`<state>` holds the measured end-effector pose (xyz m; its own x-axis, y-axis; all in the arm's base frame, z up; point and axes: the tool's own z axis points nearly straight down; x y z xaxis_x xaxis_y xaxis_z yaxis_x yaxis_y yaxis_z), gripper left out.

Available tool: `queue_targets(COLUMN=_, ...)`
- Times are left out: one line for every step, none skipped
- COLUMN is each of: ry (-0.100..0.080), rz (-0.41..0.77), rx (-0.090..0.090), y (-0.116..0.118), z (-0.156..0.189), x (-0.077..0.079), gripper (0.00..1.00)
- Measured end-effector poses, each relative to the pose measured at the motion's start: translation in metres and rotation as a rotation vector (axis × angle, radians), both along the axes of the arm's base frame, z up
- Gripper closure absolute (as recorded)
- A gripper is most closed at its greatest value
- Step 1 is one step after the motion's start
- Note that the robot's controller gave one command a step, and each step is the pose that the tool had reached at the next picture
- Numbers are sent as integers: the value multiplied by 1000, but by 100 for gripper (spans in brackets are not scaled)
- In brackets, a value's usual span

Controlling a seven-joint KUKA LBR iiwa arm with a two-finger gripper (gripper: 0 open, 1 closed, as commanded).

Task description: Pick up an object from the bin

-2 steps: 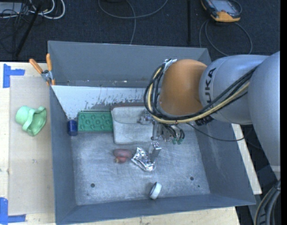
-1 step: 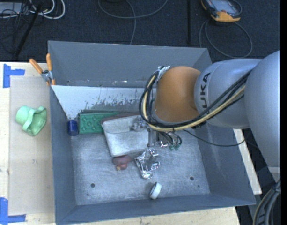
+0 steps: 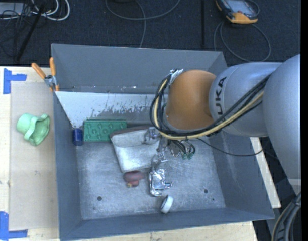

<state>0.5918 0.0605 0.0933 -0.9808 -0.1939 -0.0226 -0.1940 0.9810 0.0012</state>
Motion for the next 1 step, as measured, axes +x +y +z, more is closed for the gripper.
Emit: queue_targets(ry=15, rz=-4, rx=-5, y=1, z=102, x=3, gripper=100)
